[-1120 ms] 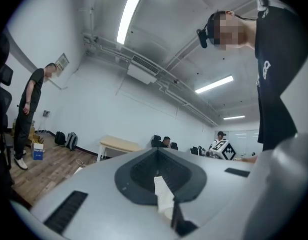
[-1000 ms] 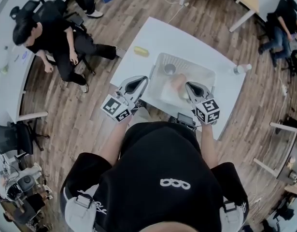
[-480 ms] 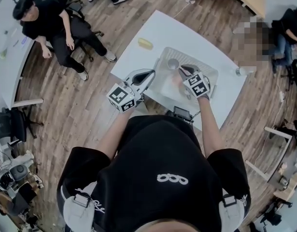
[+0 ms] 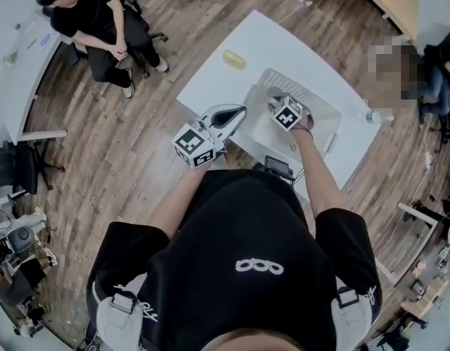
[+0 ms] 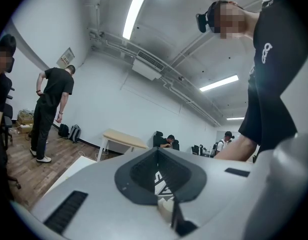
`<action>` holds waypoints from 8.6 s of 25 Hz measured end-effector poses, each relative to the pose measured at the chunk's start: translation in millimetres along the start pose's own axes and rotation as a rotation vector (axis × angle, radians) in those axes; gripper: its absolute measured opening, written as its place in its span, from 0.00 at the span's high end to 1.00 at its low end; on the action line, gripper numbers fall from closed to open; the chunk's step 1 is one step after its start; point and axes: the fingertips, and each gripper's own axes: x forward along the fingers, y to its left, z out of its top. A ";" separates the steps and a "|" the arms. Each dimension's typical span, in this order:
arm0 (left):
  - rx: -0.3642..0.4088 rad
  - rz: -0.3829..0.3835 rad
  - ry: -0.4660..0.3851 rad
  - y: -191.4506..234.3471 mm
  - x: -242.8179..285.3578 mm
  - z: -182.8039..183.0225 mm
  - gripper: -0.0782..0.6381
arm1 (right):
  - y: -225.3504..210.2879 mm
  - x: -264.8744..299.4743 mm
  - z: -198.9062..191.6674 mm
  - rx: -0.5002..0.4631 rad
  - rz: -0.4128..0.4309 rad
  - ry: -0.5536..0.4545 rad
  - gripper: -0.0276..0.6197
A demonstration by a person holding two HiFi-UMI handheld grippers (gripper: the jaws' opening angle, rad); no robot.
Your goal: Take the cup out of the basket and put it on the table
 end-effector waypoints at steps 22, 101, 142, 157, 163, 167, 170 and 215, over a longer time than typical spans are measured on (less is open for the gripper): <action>-0.023 0.028 -0.003 10.3 -25.5 -3.2 0.88 | 3.3 46.8 -4.4 -0.060 0.024 0.187 0.91; 0.082 -0.425 0.106 -270.6 189.2 -72.9 0.88 | 63.5 -366.0 -279.6 0.497 -0.711 -0.430 0.91; 0.065 -0.273 0.141 -235.3 154.7 -90.9 0.88 | 39.4 -124.2 -398.3 0.306 -0.143 0.303 0.91; 0.048 -0.259 0.127 -228.0 154.6 -87.5 0.88 | 42.0 -139.5 -384.9 0.330 -0.146 0.243 0.90; 0.048 -0.254 0.111 -224.6 152.6 -82.3 0.88 | 42.5 -175.0 -372.2 0.363 -0.200 0.162 0.90; 0.043 -0.231 0.096 -215.2 147.7 -78.2 0.88 | 38.3 -214.8 -343.0 0.383 -0.272 0.035 0.90; 0.035 -0.199 0.092 -205.2 139.3 -77.7 0.88 | 33.3 -251.9 -303.2 0.374 -0.346 -0.117 0.91; 0.060 0.134 0.020 -127.4 79.0 -44.4 0.88 | 84.3 -318.7 -87.4 0.359 -0.203 -0.810 0.92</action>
